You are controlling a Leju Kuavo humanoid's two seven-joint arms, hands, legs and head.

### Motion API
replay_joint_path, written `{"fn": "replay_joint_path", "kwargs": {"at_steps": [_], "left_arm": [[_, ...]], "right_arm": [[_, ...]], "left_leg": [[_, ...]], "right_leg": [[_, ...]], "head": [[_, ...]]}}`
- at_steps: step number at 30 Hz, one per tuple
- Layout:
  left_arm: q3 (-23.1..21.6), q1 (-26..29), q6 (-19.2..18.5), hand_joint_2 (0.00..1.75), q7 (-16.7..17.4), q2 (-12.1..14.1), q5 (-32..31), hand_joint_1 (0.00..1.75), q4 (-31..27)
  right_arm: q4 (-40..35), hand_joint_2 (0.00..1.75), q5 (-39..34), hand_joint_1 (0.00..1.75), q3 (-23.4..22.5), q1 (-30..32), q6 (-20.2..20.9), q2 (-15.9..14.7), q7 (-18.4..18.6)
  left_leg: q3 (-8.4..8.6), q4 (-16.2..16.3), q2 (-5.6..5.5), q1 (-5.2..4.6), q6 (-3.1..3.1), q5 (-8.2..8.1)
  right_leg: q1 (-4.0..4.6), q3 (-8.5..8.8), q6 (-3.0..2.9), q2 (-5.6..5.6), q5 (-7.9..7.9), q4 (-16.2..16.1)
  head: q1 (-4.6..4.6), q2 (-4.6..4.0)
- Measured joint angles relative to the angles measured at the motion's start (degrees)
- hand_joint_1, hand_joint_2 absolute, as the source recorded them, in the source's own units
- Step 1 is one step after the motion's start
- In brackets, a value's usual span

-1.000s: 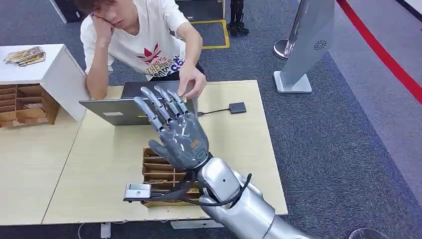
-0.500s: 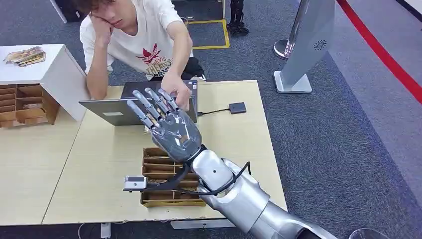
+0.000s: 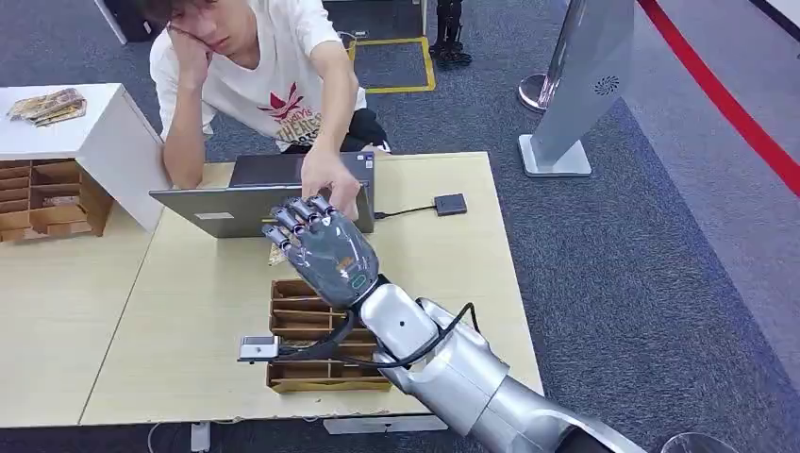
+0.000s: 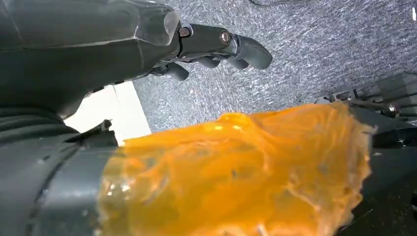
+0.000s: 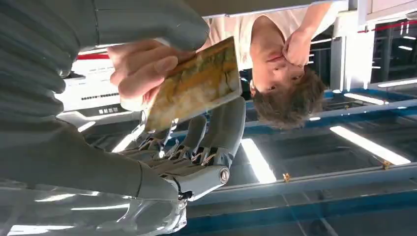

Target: Pass the card to the sensor for recognition and then transmit it.

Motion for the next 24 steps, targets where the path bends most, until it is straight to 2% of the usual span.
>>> {"fn": "replay_joint_path", "kwargs": {"at_steps": [6,7,8,9,24], "left_arm": [[-0.02,-0.01,0.0,0.0,0.0,0.0,0.0,0.0,0.0],[-0.02,-0.01,0.0,0.0,0.0,0.0,0.0,0.0,0.0],[-0.02,-0.01,0.0,0.0,0.0,0.0,0.0,0.0,0.0],[-0.02,0.0,0.0,0.0,0.0,0.0,0.0,0.0,0.0],[-0.94,0.0,-0.02,0.0,-0.04,0.0,0.28,0.0,0.0]], "right_arm": [[0.26,1.75,0.0,0.79,0.09,-0.15,0.0,0.02,0.0],[0.26,1.75,0.0,1.33,0.11,-0.17,0.02,0.02,0.0],[0.26,1.75,0.0,1.43,0.11,-0.19,0.02,0.02,0.0],[0.26,1.75,0.02,1.75,0.13,-0.19,0.02,0.02,0.0],[1.93,1.75,-1.14,1.75,0.28,-0.52,-0.29,0.0,0.55]], "left_leg": [[0.0,0.0,0.0,0.0,0.0,0.0],[0.0,0.0,0.0,0.0,0.0,0.0],[0.0,0.0,0.0,0.0,0.0,0.0],[0.0,0.0,0.0,0.0,0.0,0.0],[0.0,0.02,0.0,0.0,0.0,0.0]], "right_leg": [[0.0,0.0,0.0,0.0,0.0,0.0],[0.0,0.0,0.0,0.0,0.0,0.0],[0.0,0.0,0.0,0.0,0.0,0.0],[0.0,0.0,0.0,0.0,0.0,0.0],[0.0,0.0,0.01,0.0,0.0,0.0]], "head": [[0.0,0.0],[0.0,0.0],[0.0,0.0],[0.0,0.0],[0.0,0.0]]}}
